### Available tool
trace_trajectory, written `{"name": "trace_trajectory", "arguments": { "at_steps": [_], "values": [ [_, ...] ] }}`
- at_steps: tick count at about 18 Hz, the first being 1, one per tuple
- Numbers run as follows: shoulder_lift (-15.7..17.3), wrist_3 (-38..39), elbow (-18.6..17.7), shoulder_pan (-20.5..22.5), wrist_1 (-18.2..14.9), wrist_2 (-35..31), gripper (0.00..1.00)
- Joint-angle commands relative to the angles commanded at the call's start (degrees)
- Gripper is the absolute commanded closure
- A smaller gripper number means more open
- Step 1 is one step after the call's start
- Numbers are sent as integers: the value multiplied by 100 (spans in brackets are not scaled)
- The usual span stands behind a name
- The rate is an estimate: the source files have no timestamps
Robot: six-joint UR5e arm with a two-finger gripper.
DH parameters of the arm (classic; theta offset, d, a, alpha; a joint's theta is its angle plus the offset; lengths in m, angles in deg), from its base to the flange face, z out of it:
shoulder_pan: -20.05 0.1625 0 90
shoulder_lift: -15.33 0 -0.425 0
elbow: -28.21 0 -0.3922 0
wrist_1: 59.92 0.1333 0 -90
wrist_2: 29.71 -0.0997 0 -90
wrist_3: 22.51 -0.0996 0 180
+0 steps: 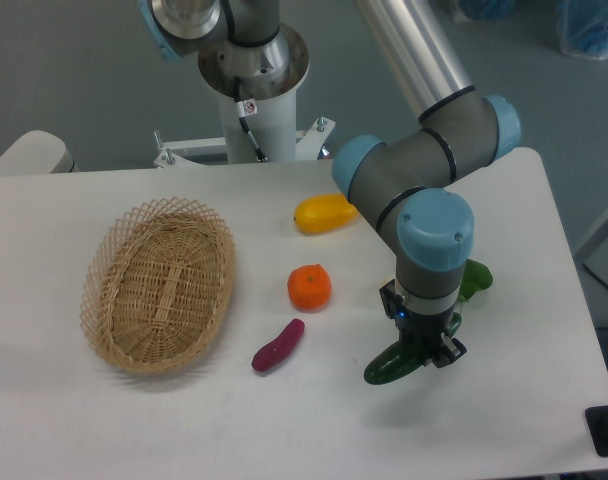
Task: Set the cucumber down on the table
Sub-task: 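Hold the green cucumber in the gripper and begin moving toward the eggplant, then carry the cucumber past the orange and lower it beside the purple eggplant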
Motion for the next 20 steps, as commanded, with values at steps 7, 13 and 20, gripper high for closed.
{"name": "trace_trajectory", "arguments": {
  "at_steps": [7,13,20],
  "values": [
    [17,0,18,-17,-18,-9,74],
    [44,105,-131,-140,9,-61,75],
    [88,589,-456,-632,123,-70,75]
  ]
}}
